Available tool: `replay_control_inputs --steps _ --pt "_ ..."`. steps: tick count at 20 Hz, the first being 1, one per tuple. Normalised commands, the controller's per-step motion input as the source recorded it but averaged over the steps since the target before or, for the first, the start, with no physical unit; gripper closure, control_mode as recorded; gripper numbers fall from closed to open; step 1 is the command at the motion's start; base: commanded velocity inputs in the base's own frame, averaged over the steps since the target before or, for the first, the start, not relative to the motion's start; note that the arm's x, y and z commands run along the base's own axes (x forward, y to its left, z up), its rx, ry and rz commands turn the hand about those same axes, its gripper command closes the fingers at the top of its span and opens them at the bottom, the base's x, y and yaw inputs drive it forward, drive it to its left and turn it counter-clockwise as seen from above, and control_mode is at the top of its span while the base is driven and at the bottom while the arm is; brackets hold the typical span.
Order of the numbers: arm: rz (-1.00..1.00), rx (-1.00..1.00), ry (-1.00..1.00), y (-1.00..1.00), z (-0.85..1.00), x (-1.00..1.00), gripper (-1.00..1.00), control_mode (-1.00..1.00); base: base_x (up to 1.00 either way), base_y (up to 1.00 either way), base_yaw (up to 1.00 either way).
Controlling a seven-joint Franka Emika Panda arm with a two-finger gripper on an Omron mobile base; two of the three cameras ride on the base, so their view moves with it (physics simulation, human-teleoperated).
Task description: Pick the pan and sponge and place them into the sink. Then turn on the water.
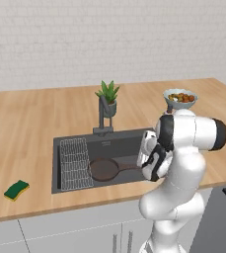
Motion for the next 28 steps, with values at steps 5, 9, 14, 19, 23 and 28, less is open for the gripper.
replay_control_inputs --steps 5,9,14,19,23,28 --pt "0.00 0.00 0.01 -0.22 1.00 -0.18 -1.00 -1.00 0.00 0.00 0.00" --pt "0.00 0.00 0.00 -0.11 1.00 -0.13 -1.00 -1.00 0.00 0.00 0.00" --pt "-0.01 0.00 0.00 -0.10 1.00 -0.04 -1.00 -1.00 0.00 0.00 0.00" --pt "-0.02 0.00 0.07 -0.17 1.00 0.00 -1.00 -1.00 0.00 0.00 0.00" --pt "0.00 0.00 0.25 -0.26 1.00 0.00 -1.00 -1.00 0.00 0.00 0.00" --pt "-0.02 -0.03 0.40 -0.27 0.47 -0.35 -1.00 -1.00 0.00 0.00 0.00"
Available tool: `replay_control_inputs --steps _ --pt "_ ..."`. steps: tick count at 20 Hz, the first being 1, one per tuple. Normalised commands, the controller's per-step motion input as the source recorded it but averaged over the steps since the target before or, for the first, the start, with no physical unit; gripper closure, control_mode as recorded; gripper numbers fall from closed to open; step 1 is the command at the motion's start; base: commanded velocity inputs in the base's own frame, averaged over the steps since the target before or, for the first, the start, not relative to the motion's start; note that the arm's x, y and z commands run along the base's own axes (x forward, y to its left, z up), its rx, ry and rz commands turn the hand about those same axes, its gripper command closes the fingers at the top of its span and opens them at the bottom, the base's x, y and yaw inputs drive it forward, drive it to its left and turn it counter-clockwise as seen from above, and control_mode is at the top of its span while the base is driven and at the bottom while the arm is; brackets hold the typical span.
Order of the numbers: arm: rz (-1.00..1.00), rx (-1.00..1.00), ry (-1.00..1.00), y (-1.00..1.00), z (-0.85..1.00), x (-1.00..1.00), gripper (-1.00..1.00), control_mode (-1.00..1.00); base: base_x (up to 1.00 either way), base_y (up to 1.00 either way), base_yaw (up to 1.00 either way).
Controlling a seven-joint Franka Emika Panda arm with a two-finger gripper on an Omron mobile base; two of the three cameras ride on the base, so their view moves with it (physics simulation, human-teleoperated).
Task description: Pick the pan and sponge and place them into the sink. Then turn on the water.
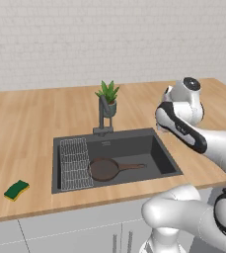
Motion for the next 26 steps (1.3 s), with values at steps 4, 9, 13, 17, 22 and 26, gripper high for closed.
replay_control_inputs --steps 4,9,13,17,22,26 --pt "0.00 0.00 0.02 -0.12 -0.02 -0.99 -1.00 -1.00 0.00 0.00 0.00" --pt "0.09 0.00 -0.18 0.03 -0.30 -1.00 -1.00 -1.00 0.00 0.00 0.00" --pt "0.28 -0.06 -0.39 0.36 -0.23 -0.69 -1.00 -1.00 0.00 0.00 0.00" --pt "0.30 -0.14 -0.13 0.56 -0.01 -0.15 -1.00 -1.00 0.00 0.00 0.00" --pt "0.36 -0.21 -0.01 0.68 0.00 0.00 -1.00 -1.00 0.00 0.00 0.00" --pt "0.29 -0.20 0.00 0.71 0.00 0.00 -1.00 -1.00 0.00 0.00 0.00"
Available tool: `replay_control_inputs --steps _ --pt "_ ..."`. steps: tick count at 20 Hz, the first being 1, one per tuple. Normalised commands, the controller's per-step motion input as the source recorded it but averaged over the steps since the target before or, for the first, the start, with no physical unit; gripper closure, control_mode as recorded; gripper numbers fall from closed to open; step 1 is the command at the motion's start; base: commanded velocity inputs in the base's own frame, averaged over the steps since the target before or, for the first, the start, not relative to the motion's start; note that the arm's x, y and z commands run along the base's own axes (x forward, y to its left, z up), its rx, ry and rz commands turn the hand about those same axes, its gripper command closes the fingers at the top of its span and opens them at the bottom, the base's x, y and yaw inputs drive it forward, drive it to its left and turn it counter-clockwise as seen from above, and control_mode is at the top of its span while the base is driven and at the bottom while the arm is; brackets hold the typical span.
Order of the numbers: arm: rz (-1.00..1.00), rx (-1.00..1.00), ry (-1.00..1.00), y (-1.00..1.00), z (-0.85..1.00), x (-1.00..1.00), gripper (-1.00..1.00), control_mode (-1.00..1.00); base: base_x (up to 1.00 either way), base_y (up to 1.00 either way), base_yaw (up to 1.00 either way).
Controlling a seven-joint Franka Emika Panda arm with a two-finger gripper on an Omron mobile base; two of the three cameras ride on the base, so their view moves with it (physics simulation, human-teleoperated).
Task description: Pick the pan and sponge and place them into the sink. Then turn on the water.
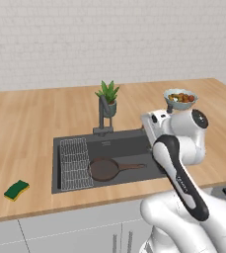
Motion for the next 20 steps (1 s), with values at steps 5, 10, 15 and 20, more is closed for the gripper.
replay_control_inputs --steps 5,10,15,20 --pt "0.21 -0.17 0.00 0.78 -0.01 0.00 -1.00 -1.00 0.00 0.00 0.00" --pt "0.16 -0.13 0.00 0.90 -0.12 0.00 -1.00 -1.00 0.00 0.00 0.00" --pt "0.16 -0.19 0.01 0.88 -0.29 0.05 -1.00 -1.00 0.00 0.00 0.00" --pt "0.20 -0.26 0.00 0.91 -0.30 0.24 -1.00 -1.00 0.00 0.00 0.00"
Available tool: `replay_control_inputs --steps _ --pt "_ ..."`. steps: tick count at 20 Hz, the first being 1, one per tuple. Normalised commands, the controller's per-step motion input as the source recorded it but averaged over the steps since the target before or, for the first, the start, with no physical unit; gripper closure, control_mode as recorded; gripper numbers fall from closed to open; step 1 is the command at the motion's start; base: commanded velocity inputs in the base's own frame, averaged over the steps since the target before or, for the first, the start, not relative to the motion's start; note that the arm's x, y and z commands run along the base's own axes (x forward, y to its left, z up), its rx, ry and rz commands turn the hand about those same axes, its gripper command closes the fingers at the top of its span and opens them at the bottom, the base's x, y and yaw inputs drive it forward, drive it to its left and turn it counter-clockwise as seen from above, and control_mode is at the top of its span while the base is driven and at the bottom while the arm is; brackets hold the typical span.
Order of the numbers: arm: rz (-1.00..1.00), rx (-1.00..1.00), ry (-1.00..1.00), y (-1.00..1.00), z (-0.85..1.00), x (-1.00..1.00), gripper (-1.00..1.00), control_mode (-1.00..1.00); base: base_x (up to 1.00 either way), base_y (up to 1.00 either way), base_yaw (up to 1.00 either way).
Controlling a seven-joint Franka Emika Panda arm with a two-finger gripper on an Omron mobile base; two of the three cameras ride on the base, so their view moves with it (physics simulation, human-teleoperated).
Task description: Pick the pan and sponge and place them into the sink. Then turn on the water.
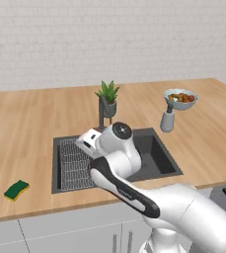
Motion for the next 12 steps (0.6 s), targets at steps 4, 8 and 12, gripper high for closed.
replay_control_inputs --steps 4,8,12 --pt "0.18 -0.27 0.00 0.91 -0.22 0.24 -1.00 -1.00 0.00 0.00 0.00" --pt "0.14 -0.22 0.02 0.81 -0.11 0.17 -1.00 -1.00 0.00 0.00 0.00" --pt "0.13 -0.09 0.10 0.72 -0.03 0.13 -1.00 -1.00 0.00 0.00 0.00"
